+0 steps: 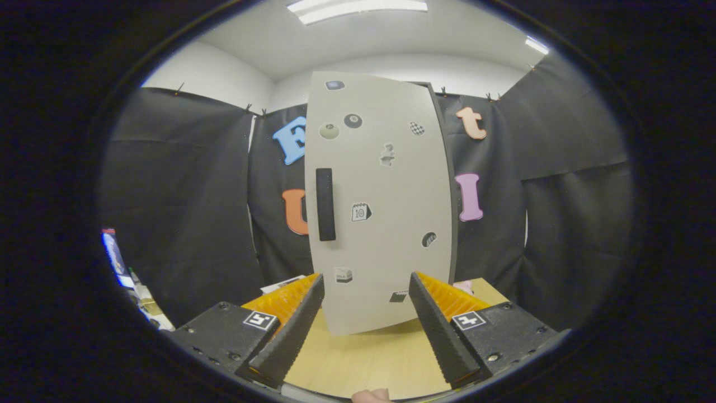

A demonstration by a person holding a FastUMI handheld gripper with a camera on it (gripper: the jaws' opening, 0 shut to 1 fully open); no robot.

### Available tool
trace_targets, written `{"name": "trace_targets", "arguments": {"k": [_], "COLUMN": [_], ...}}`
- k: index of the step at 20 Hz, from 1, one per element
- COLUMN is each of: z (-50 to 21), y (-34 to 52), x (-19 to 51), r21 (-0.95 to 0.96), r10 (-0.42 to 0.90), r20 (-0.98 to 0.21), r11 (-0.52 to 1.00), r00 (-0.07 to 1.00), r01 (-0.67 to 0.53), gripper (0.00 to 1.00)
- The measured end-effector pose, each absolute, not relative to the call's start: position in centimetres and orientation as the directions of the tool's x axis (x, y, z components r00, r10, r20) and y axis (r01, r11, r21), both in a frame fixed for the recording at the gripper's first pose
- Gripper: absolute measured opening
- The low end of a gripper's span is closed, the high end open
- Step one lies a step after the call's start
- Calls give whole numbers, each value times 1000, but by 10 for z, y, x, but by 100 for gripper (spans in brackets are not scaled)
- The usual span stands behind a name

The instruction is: Open the shoe cabinet door, grab the shoes and put them into the shoe cabinet, then close the shoe cabinet door.

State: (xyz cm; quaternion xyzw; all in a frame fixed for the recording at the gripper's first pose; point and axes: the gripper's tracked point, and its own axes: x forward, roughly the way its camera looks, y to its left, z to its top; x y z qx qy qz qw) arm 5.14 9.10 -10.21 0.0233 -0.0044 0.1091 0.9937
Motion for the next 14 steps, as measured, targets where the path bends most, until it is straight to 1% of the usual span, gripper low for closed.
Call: {"name": "trace_targets", "arguments": {"k": [2,6,14], "z": [-108,-115,-119], "y": [83,79,65], "x": [43,35,25], "r21": [22,29,-30], "r10": [196,198,187], "r20": [27,27,33], "r11": [980,980,982], "r00": [980,980,982], "r01": [-197,-199,-186], "gripper": [99,99,99]}}
